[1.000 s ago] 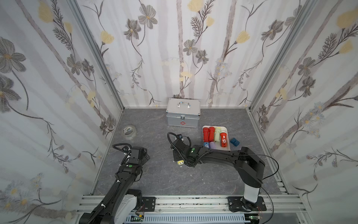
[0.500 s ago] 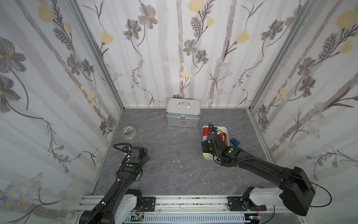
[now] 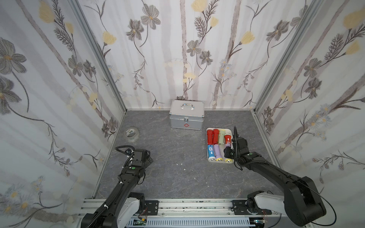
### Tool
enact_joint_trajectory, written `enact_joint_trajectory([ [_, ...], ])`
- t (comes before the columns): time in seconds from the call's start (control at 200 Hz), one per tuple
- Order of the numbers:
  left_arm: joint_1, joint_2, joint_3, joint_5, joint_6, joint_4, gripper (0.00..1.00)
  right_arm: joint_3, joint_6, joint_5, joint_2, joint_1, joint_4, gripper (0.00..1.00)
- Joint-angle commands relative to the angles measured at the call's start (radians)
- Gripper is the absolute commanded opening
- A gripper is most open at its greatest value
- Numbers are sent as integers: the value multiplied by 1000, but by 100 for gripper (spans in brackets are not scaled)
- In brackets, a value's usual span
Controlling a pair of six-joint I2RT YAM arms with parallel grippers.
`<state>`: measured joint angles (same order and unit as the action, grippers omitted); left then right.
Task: Put the flashlights into the storage boxes
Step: Place the flashlight at the storage box.
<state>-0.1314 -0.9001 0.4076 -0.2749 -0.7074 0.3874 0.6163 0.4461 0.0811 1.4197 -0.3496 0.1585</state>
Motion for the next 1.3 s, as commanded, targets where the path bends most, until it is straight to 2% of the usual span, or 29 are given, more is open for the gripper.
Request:
enact_joint_trajectory([
  [0.0,0,4,6,-11,0,-7,100,34,-44,-57,28,7,-74,37],
  [0.675,1,17,1,-14,1,-4,100,122,-55,-34,241,9,-56,40],
  [0.844,1,18,1,-15,1,-6,100,112,-48,-40,222,6,-55,44],
  [1.034,1,19,1,-15,2,-5,100,118,-50,-40,187,6,-35,55],
  [1.174,1,21,0,-12,2,-5,100,122,-60,-30,185,6,2,56],
  [1.294,1,22,-1,-12,2,-6,100,122,-56,-34,104,6,29,57],
])
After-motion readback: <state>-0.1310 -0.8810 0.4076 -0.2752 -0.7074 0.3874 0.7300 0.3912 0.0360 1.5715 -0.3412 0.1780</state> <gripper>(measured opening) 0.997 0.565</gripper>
